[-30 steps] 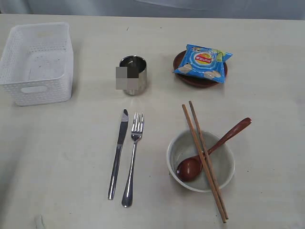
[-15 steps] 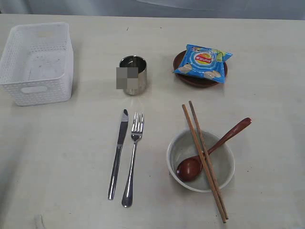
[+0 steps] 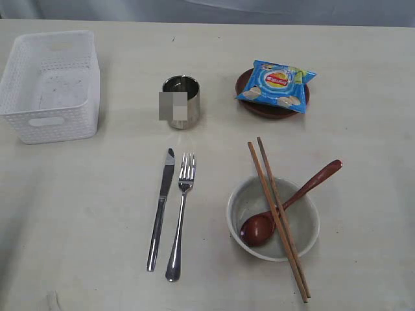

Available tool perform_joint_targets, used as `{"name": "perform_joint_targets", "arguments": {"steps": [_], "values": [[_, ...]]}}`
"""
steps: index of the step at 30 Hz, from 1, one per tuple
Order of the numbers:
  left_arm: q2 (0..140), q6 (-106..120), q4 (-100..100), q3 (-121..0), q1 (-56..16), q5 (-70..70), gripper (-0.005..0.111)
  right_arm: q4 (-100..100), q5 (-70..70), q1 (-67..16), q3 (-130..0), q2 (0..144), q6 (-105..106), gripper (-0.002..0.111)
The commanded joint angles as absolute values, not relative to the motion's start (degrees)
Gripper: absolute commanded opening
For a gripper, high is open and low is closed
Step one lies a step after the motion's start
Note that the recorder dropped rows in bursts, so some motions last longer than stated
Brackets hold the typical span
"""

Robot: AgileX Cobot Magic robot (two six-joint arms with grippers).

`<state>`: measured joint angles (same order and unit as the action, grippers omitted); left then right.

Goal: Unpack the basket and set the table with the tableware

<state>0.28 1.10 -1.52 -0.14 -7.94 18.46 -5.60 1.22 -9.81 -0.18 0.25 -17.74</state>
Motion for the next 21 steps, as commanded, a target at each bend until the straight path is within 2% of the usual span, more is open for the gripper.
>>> {"name": "perform_joint_targets", "arguments": {"steps": [1, 21], "values": [[0.0, 1.0, -1.7, 0.0, -8.4, 18.4, 0.0, -6.1, 4.9, -9.5, 0.0, 0.0, -17.5, 0.0], [0.0, 1.0, -1.7, 0.0, -8.4, 18.4, 0.0, -2.6, 4.8, -9.5, 0.0, 0.0, -17.5, 0.0]]}}
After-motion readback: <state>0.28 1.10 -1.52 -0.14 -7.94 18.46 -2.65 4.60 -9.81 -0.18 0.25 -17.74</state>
